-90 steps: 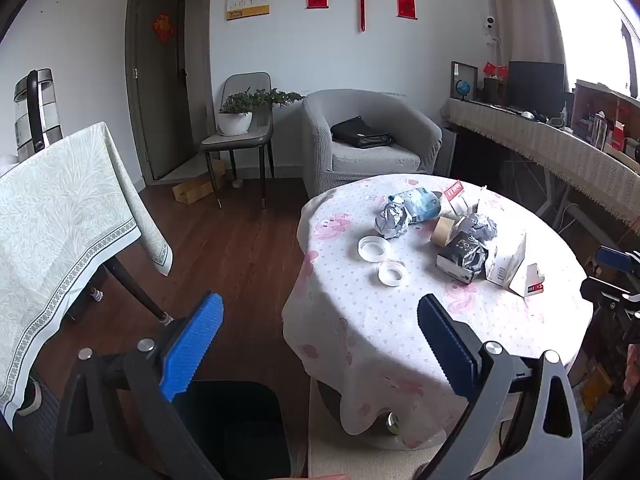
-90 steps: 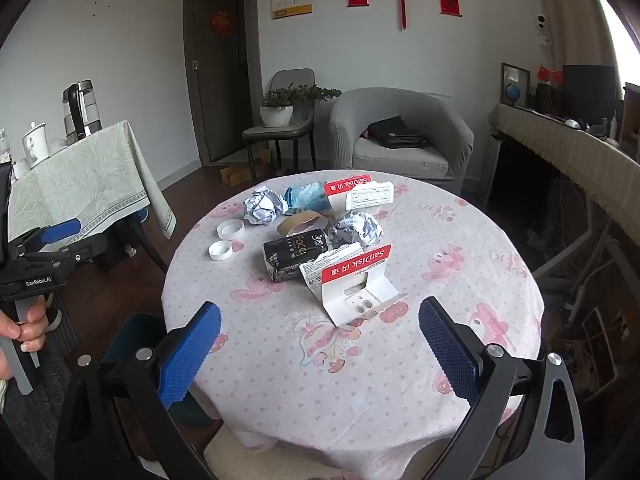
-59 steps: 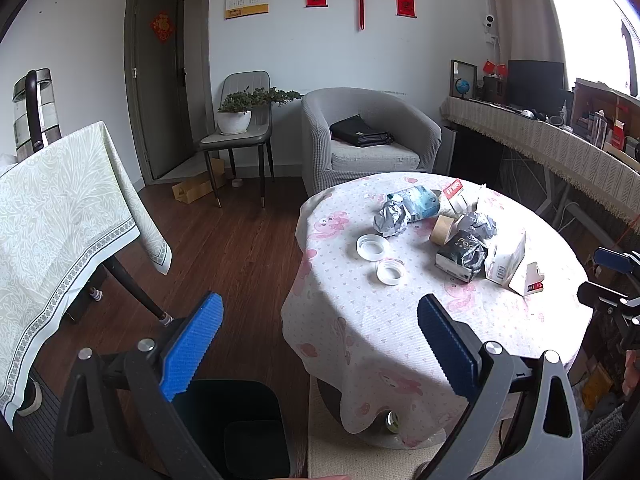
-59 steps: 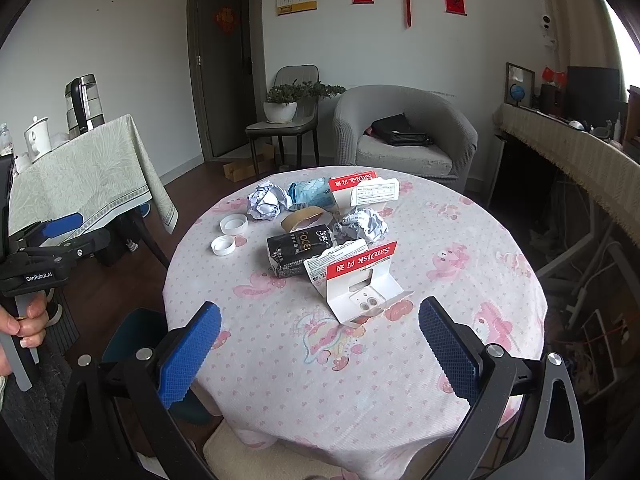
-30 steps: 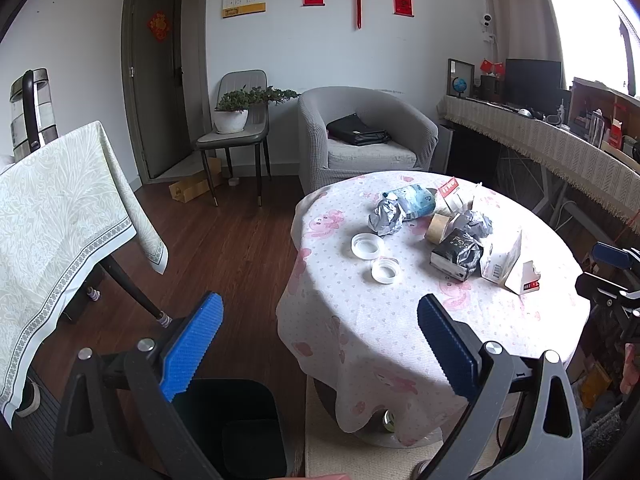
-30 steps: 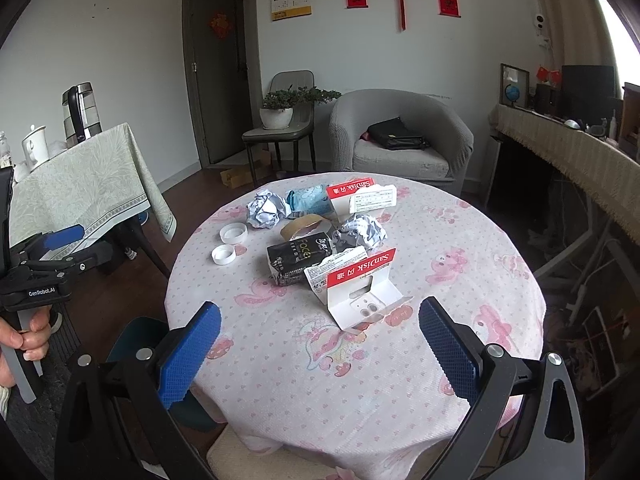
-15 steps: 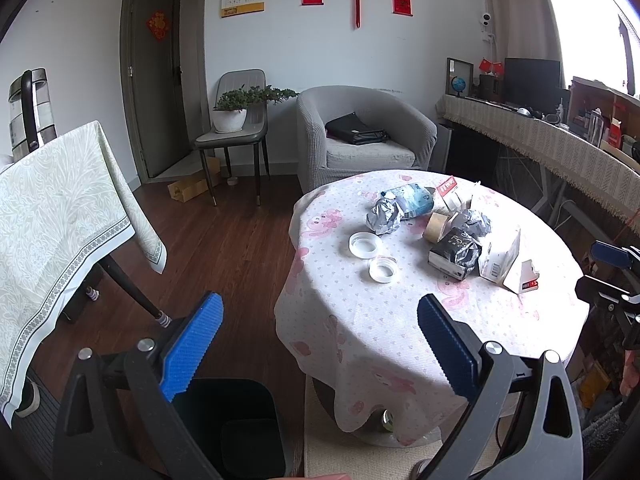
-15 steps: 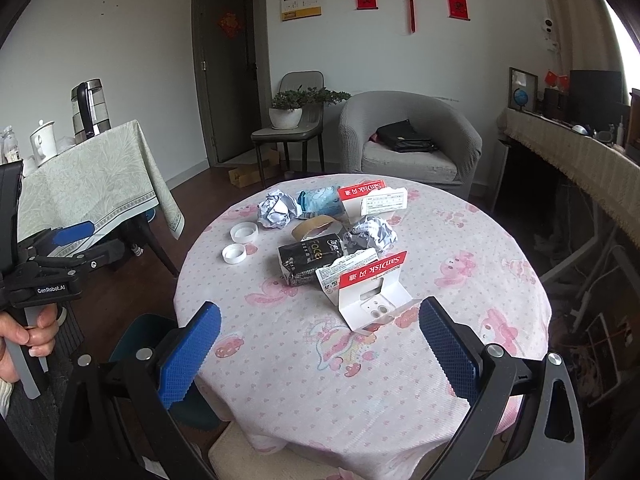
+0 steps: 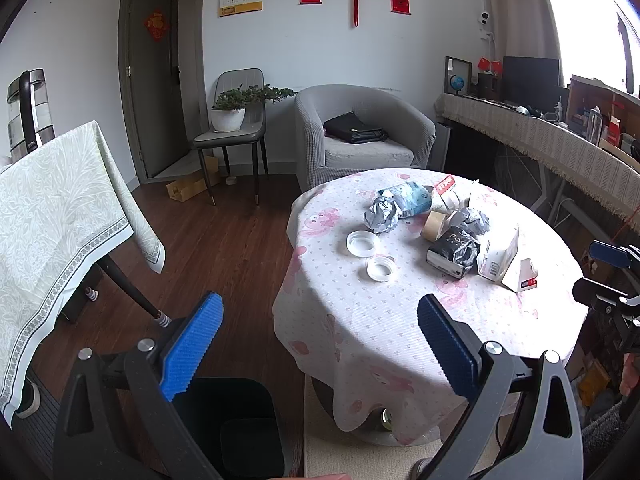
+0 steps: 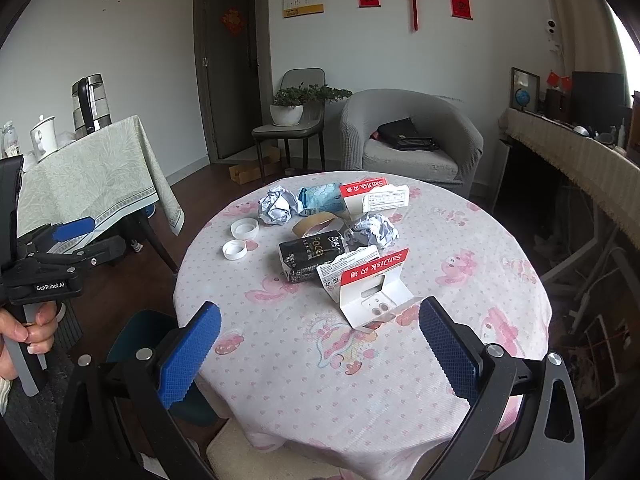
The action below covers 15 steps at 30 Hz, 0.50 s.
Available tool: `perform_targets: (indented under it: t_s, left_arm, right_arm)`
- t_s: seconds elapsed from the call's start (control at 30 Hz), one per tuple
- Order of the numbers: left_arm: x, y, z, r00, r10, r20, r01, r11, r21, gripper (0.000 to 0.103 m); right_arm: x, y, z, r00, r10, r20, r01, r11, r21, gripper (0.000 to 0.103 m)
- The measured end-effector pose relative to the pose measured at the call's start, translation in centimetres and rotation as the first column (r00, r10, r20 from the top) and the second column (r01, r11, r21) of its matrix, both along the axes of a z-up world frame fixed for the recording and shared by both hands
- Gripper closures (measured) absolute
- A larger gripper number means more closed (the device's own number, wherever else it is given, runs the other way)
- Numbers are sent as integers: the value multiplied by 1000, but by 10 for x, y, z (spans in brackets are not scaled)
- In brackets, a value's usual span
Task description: Collect trash
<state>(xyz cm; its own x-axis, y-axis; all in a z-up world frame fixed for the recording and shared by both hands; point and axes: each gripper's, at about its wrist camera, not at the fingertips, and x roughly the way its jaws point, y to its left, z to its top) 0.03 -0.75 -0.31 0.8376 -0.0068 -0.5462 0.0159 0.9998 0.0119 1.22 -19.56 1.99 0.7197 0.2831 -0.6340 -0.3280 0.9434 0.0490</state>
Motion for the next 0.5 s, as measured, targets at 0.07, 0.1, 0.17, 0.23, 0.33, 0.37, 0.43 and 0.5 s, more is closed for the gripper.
perform_targets:
  t_s: [0.07, 0.1, 0.17, 0.23, 0.33, 0.37, 0.43, 0.5]
  left_arm:
    - [0, 0, 0, 1000, -1, 1, 1, 1000, 1, 4]
    - [0, 0, 0, 1000, -1, 1, 1, 1000, 1, 4]
    - [0, 0, 0, 1000, -1, 0, 1, 1000, 1, 4]
    - [0, 0, 0, 1000, 0, 0, 0, 1000, 0, 4]
    - [0, 0, 0, 1000, -1, 0, 1, 1000, 1, 4]
    - [0, 0, 0, 1000, -1, 0, 1, 1000, 1, 4]
    - [0, -1, -1, 1000, -5, 0, 5, 1000, -1, 4]
    - [-2, -4, -2, 1000, -13, -1, 13, 1000, -3, 4]
  right_arm:
    - [0, 1, -1, 1000, 3, -3, -3, 1000, -10, 3]
    - [0, 2, -2, 1000, 8, -6, -8, 1000, -13, 3]
    - [0, 5, -3, 1000, 17, -8, -17, 1000, -21, 3]
    - [-1, 7, -3, 1000, 22, -5, -22, 999, -28, 3]
    - [-1, 7, -3, 1000, 21, -5, -21, 999, -27, 3]
    - [-1, 7, -3, 1000, 21, -5, -22, 999, -28, 3]
    - [-1, 7, -3, 1000, 18, -7, -18, 999, -29, 3]
    - [-1, 6, -3, 1000, 13, -10, -13, 1000, -28, 3]
